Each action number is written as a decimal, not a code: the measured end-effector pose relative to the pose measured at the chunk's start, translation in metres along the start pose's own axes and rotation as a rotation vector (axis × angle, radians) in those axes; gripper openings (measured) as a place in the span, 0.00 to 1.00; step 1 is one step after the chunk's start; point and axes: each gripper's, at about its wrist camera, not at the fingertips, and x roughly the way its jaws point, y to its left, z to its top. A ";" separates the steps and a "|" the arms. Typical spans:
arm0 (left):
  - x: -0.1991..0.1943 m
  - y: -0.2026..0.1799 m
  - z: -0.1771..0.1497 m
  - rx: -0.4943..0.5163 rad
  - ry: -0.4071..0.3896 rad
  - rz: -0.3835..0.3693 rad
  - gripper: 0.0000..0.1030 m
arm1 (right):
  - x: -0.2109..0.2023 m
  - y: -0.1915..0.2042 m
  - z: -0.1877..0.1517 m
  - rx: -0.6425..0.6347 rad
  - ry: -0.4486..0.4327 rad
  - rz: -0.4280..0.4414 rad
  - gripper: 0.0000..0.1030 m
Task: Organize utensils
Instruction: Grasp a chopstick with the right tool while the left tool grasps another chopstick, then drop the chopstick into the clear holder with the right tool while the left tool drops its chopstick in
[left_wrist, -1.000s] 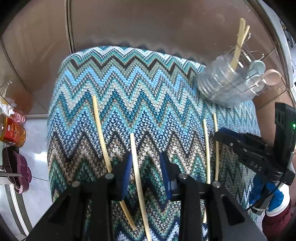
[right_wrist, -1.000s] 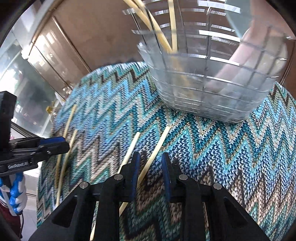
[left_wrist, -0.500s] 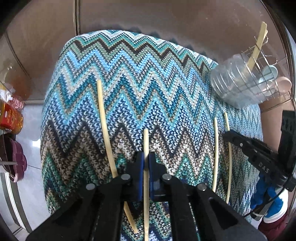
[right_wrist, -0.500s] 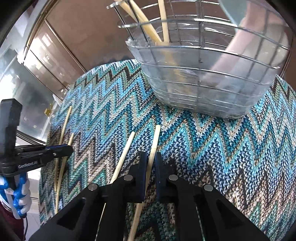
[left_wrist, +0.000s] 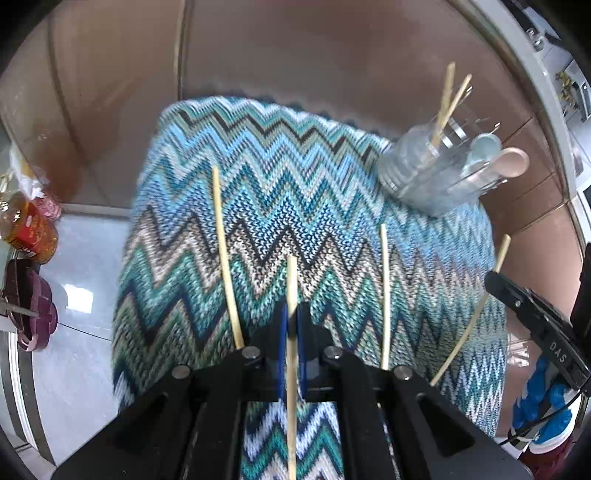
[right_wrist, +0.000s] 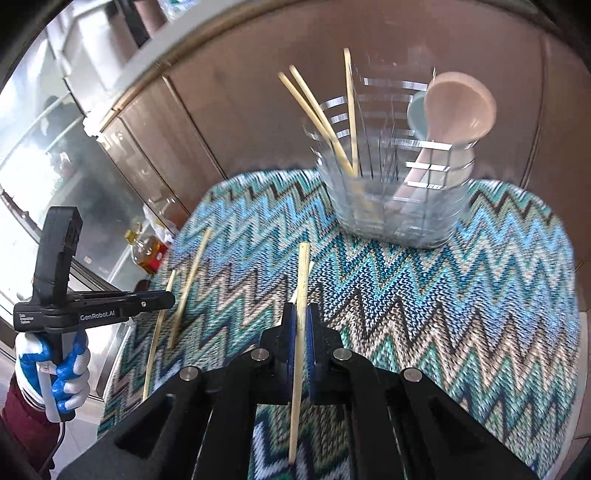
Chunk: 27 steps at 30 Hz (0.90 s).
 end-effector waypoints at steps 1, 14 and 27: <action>-0.009 -0.001 -0.004 -0.002 -0.018 -0.001 0.05 | -0.009 0.001 -0.003 -0.004 -0.013 -0.002 0.05; -0.126 -0.028 -0.049 0.032 -0.260 -0.004 0.05 | -0.121 0.030 -0.039 -0.046 -0.208 -0.014 0.05; -0.184 -0.080 -0.027 0.096 -0.452 -0.081 0.05 | -0.190 0.031 -0.002 -0.085 -0.402 -0.059 0.05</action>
